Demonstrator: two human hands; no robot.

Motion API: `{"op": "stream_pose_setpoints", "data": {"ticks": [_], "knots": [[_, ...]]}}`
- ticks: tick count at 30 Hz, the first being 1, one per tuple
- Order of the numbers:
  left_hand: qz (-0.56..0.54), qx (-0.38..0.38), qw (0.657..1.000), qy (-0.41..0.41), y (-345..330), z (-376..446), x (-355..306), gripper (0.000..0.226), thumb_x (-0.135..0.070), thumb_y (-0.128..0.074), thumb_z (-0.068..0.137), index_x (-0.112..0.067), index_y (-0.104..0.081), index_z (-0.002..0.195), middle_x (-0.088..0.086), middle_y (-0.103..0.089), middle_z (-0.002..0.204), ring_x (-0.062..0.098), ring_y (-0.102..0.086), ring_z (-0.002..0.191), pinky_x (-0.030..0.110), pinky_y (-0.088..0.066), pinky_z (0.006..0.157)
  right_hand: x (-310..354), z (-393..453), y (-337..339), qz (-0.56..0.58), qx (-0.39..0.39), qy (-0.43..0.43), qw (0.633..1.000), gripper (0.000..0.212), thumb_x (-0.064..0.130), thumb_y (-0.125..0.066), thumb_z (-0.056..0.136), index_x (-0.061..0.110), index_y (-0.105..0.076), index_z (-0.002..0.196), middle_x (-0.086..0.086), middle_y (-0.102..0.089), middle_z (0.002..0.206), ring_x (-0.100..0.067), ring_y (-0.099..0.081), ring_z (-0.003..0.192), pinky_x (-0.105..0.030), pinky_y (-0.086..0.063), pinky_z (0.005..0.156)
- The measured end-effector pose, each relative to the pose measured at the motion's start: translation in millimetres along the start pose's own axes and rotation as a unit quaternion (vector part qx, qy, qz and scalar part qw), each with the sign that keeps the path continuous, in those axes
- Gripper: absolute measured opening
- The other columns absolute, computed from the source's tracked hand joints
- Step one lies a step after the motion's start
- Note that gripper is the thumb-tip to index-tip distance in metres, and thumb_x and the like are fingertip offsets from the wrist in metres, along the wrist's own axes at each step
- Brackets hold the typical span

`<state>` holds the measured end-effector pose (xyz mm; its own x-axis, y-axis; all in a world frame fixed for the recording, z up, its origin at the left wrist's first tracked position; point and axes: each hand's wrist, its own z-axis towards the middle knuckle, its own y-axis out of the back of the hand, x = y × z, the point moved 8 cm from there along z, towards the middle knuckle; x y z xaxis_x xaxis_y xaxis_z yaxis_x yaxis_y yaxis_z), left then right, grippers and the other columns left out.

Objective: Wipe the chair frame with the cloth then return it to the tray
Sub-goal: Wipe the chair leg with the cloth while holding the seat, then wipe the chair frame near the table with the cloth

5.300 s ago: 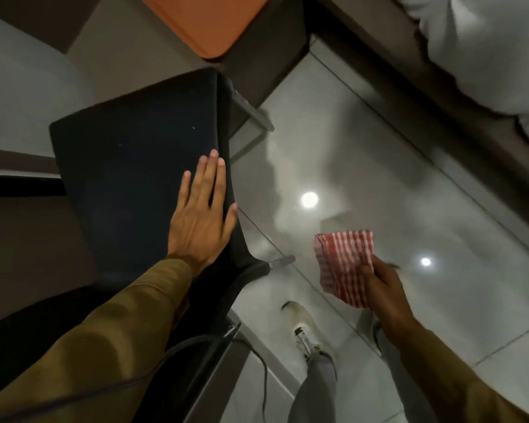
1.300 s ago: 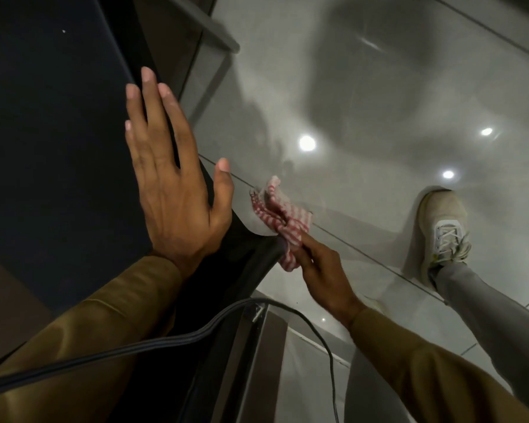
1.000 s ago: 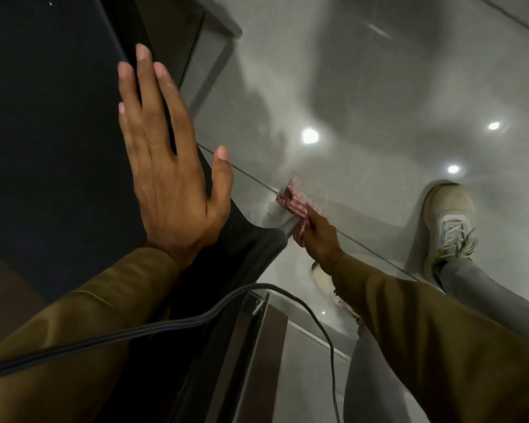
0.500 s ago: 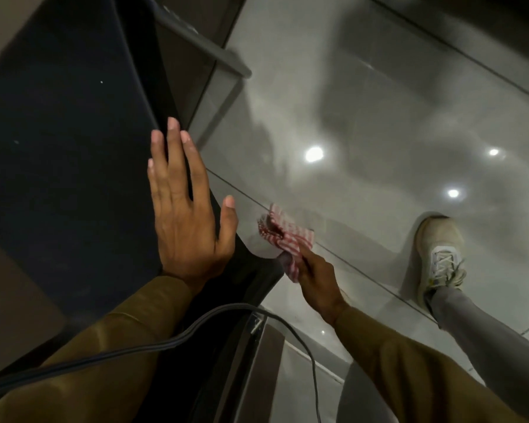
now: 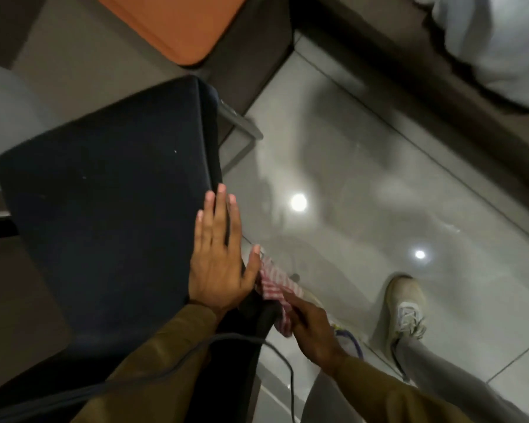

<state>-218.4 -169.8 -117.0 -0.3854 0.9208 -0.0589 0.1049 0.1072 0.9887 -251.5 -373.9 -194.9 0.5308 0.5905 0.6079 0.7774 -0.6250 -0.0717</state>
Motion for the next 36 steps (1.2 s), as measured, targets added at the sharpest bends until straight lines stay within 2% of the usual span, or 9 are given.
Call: {"op": "stream_pose_setpoints", "data": {"ticks": [3, 6, 11, 14, 18, 24, 28, 32, 36], "knots": [[-0.022, 0.014, 1.0, 0.017, 9, 1, -1, 0.087, -0.049, -0.043, 0.107, -0.004, -0.009, 0.174, 0.013, -0.001, 0.185, 0.028, 0.002, 0.173, 0.042, 0.0, 0.142, 20, -5, 20, -0.038, -0.001, -0.011, 0.999, 0.035, -0.007, -0.045, 0.106, 0.016, -0.069, 0.12, -0.038, -0.071, 0.093, -0.032, -0.067, 0.074, -0.012, -0.056, 0.069], [-0.105, -0.007, 0.994, 0.033, 32, 5, 7, 0.082, -0.04, -0.05, 0.107, -0.006, -0.015, 0.173, 0.01, -0.009, 0.185, 0.024, -0.009, 0.173, 0.042, -0.013, 0.142, 29, -8, 44, -0.097, -0.066, -0.036, 0.992, 0.038, -0.001, -0.051, 0.105, 0.022, -0.069, 0.129, -0.008, -0.076, 0.102, -0.023, -0.074, 0.091, -0.023, -0.057, 0.084], [-0.075, 0.003, 0.992, 0.1, 55, 40, 48, 0.081, -0.046, -0.037, 0.111, -0.002, -0.011, 0.173, 0.015, -0.007, 0.184, 0.03, -0.009, 0.172, 0.054, -0.02, 0.14, 60, 3, 68, -0.064, -0.15, -0.033, 0.986, 0.035, 0.001, -0.048, 0.106, 0.022, -0.07, 0.124, -0.002, -0.075, 0.083, -0.007, -0.068, 0.068, -0.009, -0.052, 0.062], [-0.07, 0.032, 0.989, 0.125, 54, 75, 71, 0.083, -0.054, -0.024, 0.109, -0.004, -0.006, 0.174, 0.014, -0.003, 0.184, 0.028, -0.003, 0.172, 0.052, -0.014, 0.141, 98, 25, 78, -0.02, -0.174, 0.005, 0.985, 0.035, -0.003, -0.045, 0.107, 0.02, -0.069, 0.12, -0.005, -0.072, 0.073, -0.005, -0.065, 0.059, -0.014, -0.054, 0.061], [-0.049, 0.045, 0.992, 0.103, 52, 120, 83, 0.085, -0.058, -0.018, 0.109, -0.006, -0.003, 0.174, 0.012, 0.002, 0.185, 0.026, 0.001, 0.172, 0.05, -0.007, 0.142, 152, 78, 84, 0.041, -0.189, 0.056, 0.98, 0.036, 0.004, -0.041, 0.111, 0.017, -0.063, 0.137, -0.023, -0.074, 0.093, -0.032, -0.069, 0.078, -0.047, -0.059, 0.082], [-0.043, 0.009, 0.994, 0.099, 52, 159, 81, 0.084, -0.054, -0.026, 0.11, -0.001, -0.008, 0.173, 0.016, -0.005, 0.184, 0.03, -0.005, 0.172, 0.052, -0.007, 0.142, 241, 164, 74, 0.095, -0.15, 0.13, 0.976, 0.055, 0.004, -0.036, 0.11, 0.029, -0.038, 0.159, -0.004, -0.05, 0.157, -0.016, -0.056, 0.136, -0.009, -0.052, 0.097], [-0.05, -0.009, 0.993, 0.103, 46, 169, 85, 0.08, -0.045, -0.035, 0.111, 0.004, -0.016, 0.171, 0.019, -0.013, 0.182, 0.031, -0.01, 0.172, 0.056, -0.013, 0.141, 282, 210, 58, 0.064, -0.11, 0.161, 0.979, 0.056, 0.007, -0.038, 0.11, 0.029, -0.033, 0.162, 0.005, -0.059, 0.137, 0.016, -0.063, 0.105, -0.004, -0.054, 0.088], [-0.046, -0.01, 0.995, 0.088, 51, 169, 87, 0.08, -0.047, -0.035, 0.11, 0.003, -0.021, 0.17, 0.018, -0.019, 0.181, 0.031, -0.014, 0.171, 0.056, -0.015, 0.14, 302, 208, 32, 0.02, -0.062, 0.202, 0.977, 0.048, 0.013, -0.038, 0.112, 0.024, -0.039, 0.159, -0.01, -0.059, 0.147, -0.025, -0.063, 0.128, -0.046, -0.054, 0.109], [-0.047, -0.007, 0.995, 0.088, 52, 187, 88, 0.079, -0.048, -0.034, 0.109, 0.005, -0.027, 0.168, 0.02, -0.026, 0.179, 0.033, -0.02, 0.169, 0.058, -0.018, 0.139, 299, 222, 26, 0.014, -0.061, 0.186, 0.981, 0.043, 0.01, -0.042, 0.112, 0.013, -0.047, 0.155, -0.013, -0.055, 0.155, -0.032, -0.054, 0.142, -0.053, -0.046, 0.117]]}}
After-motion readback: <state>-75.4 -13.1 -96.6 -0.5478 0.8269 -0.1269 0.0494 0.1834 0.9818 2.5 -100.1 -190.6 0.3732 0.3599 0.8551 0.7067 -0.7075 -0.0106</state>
